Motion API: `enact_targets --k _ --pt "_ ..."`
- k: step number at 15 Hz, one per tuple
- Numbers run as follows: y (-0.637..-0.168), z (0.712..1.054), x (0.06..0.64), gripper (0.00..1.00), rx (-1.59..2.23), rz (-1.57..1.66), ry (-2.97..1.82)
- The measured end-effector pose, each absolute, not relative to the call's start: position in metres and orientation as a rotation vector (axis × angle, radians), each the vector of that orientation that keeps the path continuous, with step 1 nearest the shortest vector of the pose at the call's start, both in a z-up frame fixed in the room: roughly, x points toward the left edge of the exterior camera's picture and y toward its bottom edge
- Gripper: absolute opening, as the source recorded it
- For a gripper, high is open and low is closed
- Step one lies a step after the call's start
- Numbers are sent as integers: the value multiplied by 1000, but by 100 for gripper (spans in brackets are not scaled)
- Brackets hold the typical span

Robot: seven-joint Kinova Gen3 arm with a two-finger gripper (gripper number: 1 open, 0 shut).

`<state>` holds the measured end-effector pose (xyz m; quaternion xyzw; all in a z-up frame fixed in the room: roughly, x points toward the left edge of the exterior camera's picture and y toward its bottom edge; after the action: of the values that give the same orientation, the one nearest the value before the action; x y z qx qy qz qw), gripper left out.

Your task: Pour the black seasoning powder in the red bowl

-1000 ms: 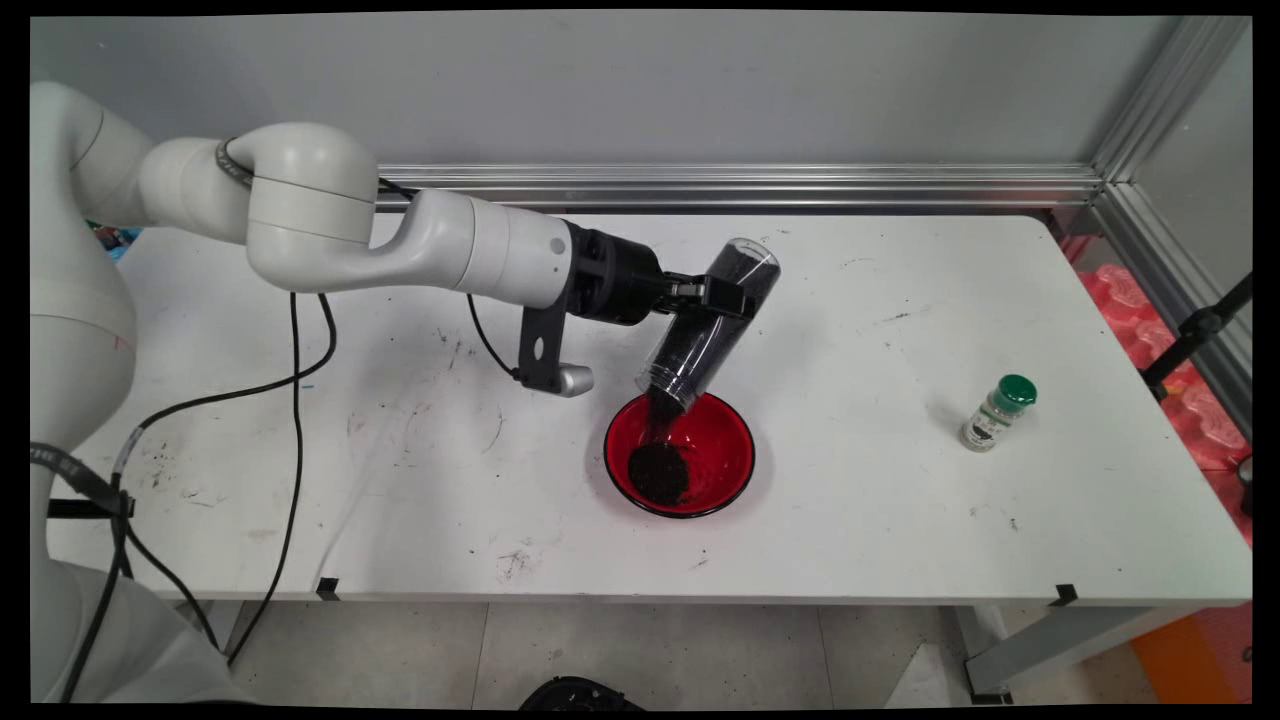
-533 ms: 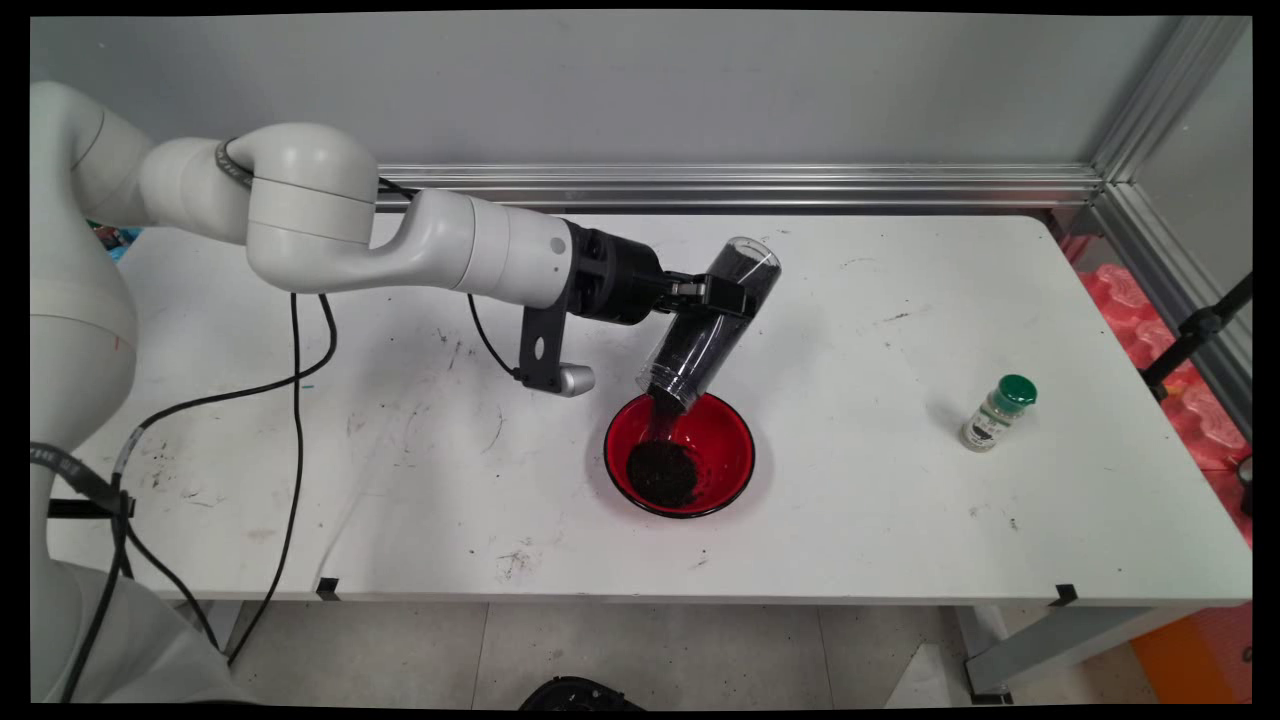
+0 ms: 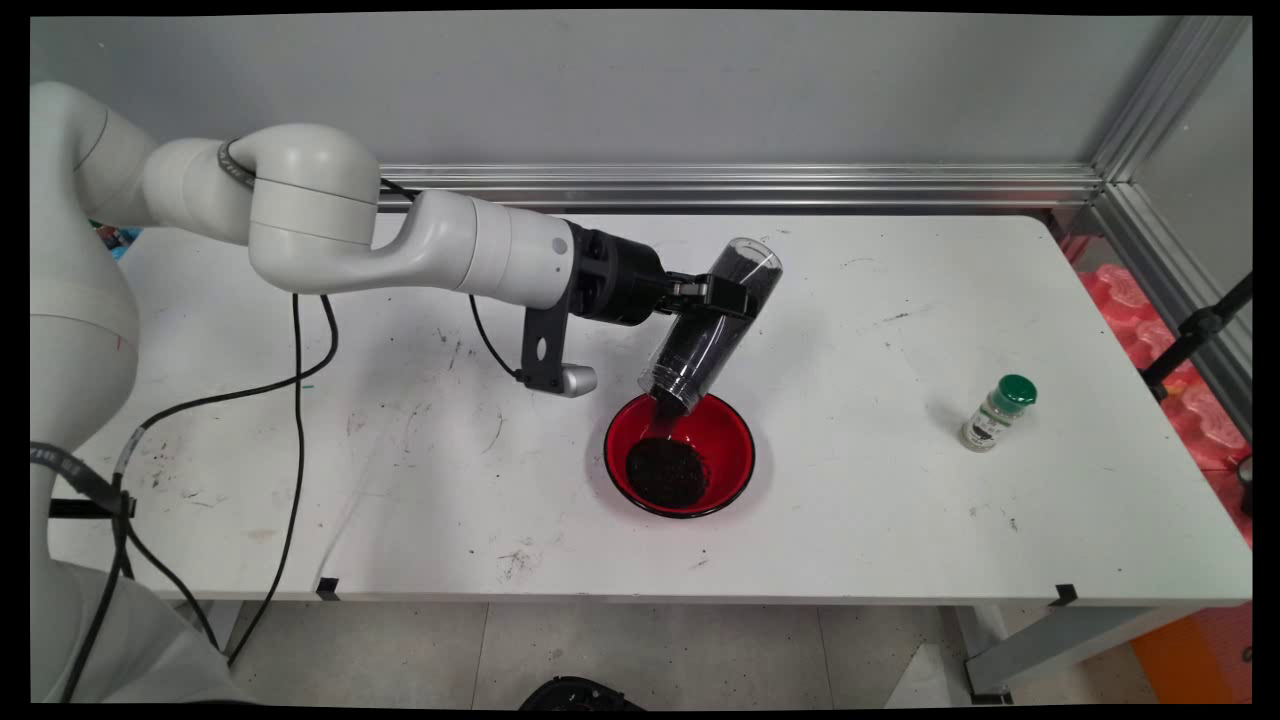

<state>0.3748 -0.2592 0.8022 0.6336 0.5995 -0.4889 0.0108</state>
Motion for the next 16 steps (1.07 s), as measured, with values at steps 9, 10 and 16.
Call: enact_targets --k 9,10,16 --pt "-261 802 375 0 1951 -1530 1927" --pt "-261 802 375 0 1942 -1531 1945" --pt "-263 803 377 0 1891 -1537 2045"
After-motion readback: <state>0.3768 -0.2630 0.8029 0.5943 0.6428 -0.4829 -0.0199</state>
